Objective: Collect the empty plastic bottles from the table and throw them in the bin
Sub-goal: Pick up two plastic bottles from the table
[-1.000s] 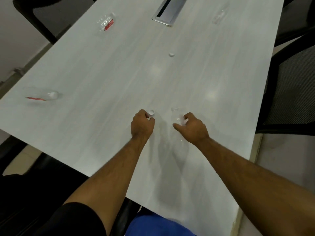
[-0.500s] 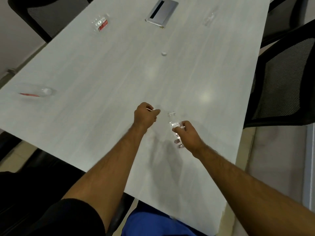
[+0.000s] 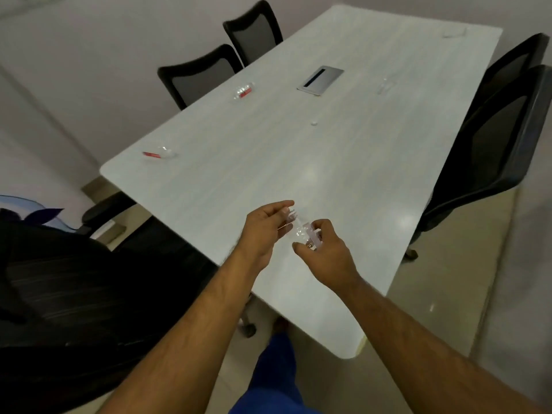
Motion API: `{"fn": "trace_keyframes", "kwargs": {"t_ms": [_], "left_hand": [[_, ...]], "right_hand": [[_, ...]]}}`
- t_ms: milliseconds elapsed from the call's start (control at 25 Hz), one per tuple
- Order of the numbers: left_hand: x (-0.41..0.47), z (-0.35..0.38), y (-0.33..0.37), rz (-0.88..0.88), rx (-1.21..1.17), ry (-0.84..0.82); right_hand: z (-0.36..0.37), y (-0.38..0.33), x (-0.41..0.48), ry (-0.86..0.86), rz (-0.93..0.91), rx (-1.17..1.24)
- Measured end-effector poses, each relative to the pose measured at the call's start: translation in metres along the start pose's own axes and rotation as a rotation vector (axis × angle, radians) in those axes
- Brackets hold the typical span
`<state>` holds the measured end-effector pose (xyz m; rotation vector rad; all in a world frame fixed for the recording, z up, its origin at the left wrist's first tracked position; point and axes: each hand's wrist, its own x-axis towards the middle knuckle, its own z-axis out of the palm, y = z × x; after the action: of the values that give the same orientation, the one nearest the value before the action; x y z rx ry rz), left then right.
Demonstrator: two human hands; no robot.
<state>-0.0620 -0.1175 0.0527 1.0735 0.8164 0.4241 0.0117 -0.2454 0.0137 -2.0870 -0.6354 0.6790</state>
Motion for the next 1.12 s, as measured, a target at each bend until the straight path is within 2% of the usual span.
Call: {"fn": "trace_keyframes", "kwargs": {"t_ms": [160, 280, 440, 640, 760, 960, 1120], "left_hand": [[-0.089, -0.017, -0.006, 0.049, 0.022, 0.153], [-0.148, -0.031, -0.002, 0.108, -0.030, 0.347], [-0.229, -0.070, 0.006, 0.151, -0.104, 0.515], [-0.322, -0.139, -0.001, 0.193, -0.163, 0.604], [-0.389, -0.221, -0.008, 0.200, -0.219, 0.600], [-0.494, -0.372, -0.016, 0.202, -0.295, 0.547], [-0.542, -0.467, -0.011, 0.254, -0.398, 0.464]], "right_hand": [[0.007, -0.012, -0.083, 0.113, -0.196, -0.192], [0.027, -0.029, -0.131, 0.175, -0.350, -0.234], [0.064, -0.049, -0.195, 0.147, -0.515, -0.272], [0.118, -0.076, -0.281, 0.053, -0.559, -0.265], [0.174, -0.107, -0.344, -0.143, -0.563, -0.180], [0.284, -0.163, -0.422, -0.733, -0.250, 0.169], [0.354, -0.210, -0.460, -1.111, -0.094, 0.335]]}}
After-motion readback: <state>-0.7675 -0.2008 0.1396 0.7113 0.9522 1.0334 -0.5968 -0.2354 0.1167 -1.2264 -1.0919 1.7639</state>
